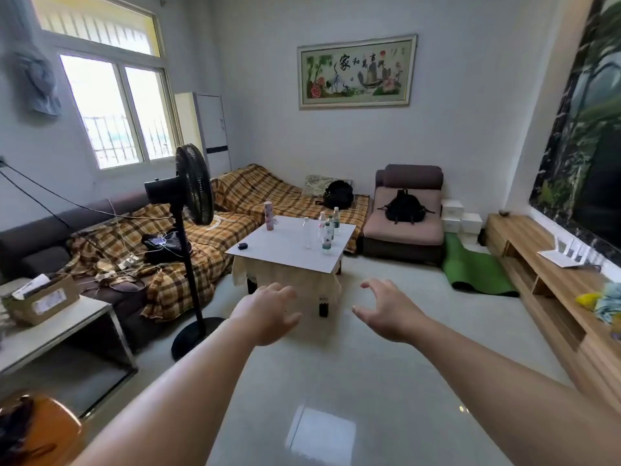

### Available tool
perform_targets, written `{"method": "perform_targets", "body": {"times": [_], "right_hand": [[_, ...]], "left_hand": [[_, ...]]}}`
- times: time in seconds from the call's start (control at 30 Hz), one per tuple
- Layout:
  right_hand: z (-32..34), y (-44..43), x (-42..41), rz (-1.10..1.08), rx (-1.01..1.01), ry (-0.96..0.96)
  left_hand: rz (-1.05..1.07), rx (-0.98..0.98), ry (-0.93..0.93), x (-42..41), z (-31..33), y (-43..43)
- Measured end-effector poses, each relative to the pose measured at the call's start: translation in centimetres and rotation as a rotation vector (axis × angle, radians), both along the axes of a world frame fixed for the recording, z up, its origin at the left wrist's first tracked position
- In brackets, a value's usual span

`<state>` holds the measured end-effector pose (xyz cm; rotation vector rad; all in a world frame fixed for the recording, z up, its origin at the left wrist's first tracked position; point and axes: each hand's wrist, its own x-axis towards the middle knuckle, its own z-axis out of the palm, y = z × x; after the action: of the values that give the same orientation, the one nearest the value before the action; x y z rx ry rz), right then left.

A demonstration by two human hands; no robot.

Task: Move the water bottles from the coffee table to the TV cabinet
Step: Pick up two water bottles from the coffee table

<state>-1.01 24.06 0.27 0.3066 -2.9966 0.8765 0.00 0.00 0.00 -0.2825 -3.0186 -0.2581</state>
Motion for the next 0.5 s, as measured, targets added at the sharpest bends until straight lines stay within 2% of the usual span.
{"method": "perform_targets", "body": {"times": [0.1, 0.23, 0.5], "right_hand": [[-0.7, -0.3, -4.9, -0.031, 0.033, -0.012], [-0.6, -0.6, -11.9, -0.128, 0.055, -0.033], [-1.1, -0.7, -23.8, -0.152, 0.063, -0.037]], "left_hand": [[0.041, 0.1, -0.007, -5.6, -0.8, -0.8], [0.041, 0.116, -0.047, -12.7, -1.6, -2.0], [0.024, 0.153, -0.059, -25.0, -2.1, -2.0]]}}
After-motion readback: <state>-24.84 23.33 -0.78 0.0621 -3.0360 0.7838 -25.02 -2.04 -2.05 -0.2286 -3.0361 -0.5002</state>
